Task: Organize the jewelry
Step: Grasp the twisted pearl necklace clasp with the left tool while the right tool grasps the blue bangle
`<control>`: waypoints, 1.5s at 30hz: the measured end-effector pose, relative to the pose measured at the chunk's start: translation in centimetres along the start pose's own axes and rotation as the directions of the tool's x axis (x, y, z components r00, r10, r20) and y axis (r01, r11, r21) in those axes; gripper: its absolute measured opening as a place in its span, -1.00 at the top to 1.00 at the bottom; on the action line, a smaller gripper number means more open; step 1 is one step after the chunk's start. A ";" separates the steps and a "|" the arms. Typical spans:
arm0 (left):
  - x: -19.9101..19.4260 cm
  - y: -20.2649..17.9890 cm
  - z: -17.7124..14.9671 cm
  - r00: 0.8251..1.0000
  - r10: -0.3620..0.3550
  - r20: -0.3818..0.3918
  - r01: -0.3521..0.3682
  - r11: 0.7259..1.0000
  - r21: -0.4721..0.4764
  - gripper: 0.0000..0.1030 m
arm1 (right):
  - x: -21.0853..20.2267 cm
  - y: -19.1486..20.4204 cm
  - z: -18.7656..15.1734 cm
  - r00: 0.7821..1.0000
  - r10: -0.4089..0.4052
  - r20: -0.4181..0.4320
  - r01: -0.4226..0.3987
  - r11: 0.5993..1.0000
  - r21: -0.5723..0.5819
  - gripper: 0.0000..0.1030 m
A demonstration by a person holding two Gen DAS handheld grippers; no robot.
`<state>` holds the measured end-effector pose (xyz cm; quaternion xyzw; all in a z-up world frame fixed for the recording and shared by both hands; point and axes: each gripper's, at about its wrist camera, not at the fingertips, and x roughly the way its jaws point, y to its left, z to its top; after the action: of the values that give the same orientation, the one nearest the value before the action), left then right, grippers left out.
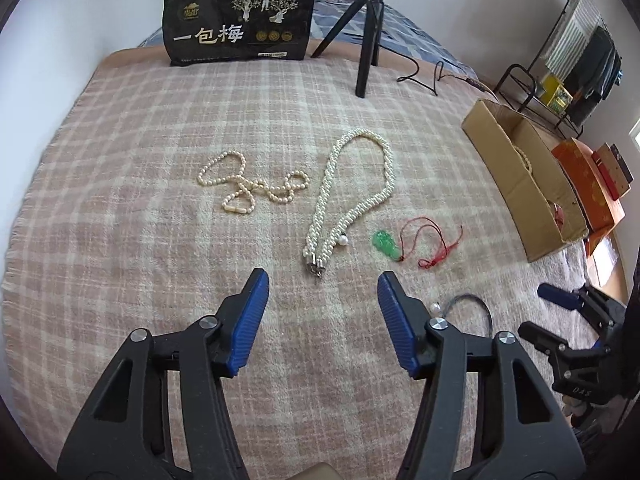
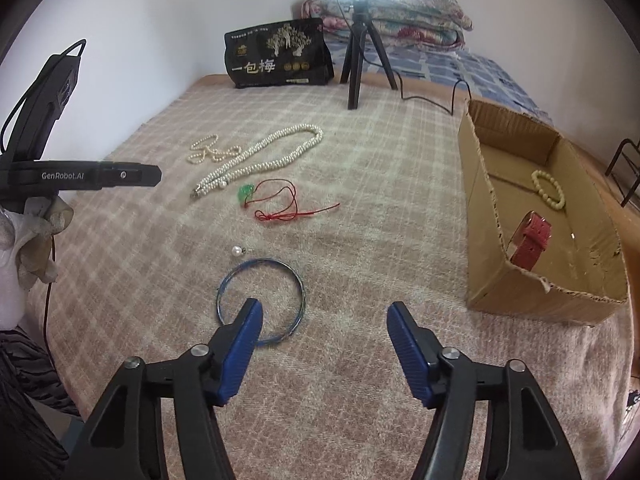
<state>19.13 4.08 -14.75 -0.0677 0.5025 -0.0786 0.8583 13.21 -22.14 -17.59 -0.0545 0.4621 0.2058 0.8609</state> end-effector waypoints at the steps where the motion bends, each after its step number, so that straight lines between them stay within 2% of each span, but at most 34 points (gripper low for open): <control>1: 0.4 0.3 0.3 1.000 -0.003 -0.010 0.003 1.000 -0.018 0.04 | 0.3 0.0 0.0 1.000 0.002 -0.008 -0.002 1.000 0.003 -0.22; 7: 3.3 1.9 1.4 0.997 -0.030 -0.074 0.021 0.993 -0.119 0.28 | 1.9 0.1 -0.1 0.998 0.031 -0.060 -0.030 0.999 0.017 -0.06; 12: 4.9 2.2 1.7 0.996 -0.009 -0.094 -0.004 0.991 -0.135 0.39 | 2.4 0.3 0.4 0.997 0.049 -0.062 -0.048 0.999 0.019 0.07; 21: 6.5 1.5 1.7 0.993 0.027 -0.114 -0.039 0.994 -0.099 0.44 | 3.0 0.2 0.8 0.995 0.065 -0.071 -0.063 0.997 0.033 0.18; 24: 6.9 1.0 1.8 0.992 0.057 -0.113 -0.065 0.995 -0.073 0.55 | 3.1 0.2 0.8 0.995 0.068 -0.077 -0.065 0.997 0.035 0.22; 32: 7.4 0.6 2.0 0.992 0.077 -0.105 -0.084 0.994 -0.066 0.65 | 3.5 0.3 1.0 0.994 0.075 -0.081 -0.073 0.997 0.029 0.23; 36: 7.9 0.2 2.1 0.984 0.146 -0.098 -0.149 0.988 -0.025 0.77 | 3.6 0.6 1.1 0.994 0.072 -0.084 -0.071 0.997 0.015 0.23; 40: 7.9 0.1 2.1 0.987 0.127 -0.096 -0.130 0.991 -0.024 0.78 | 3.8 0.9 1.1 0.993 0.078 -0.091 -0.078 0.997 0.008 0.23; 45: 8.2 -0.8 1.9 0.984 0.161 -0.079 -0.159 0.987 0.029 0.84 | 4.4 1.4 0.9 0.991 0.075 -0.111 -0.077 0.997 -0.017 0.26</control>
<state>24.69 1.73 -20.72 -0.0142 0.5397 -0.0179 0.8415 15.43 -19.26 -20.52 -0.0572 0.5083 0.2401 0.8250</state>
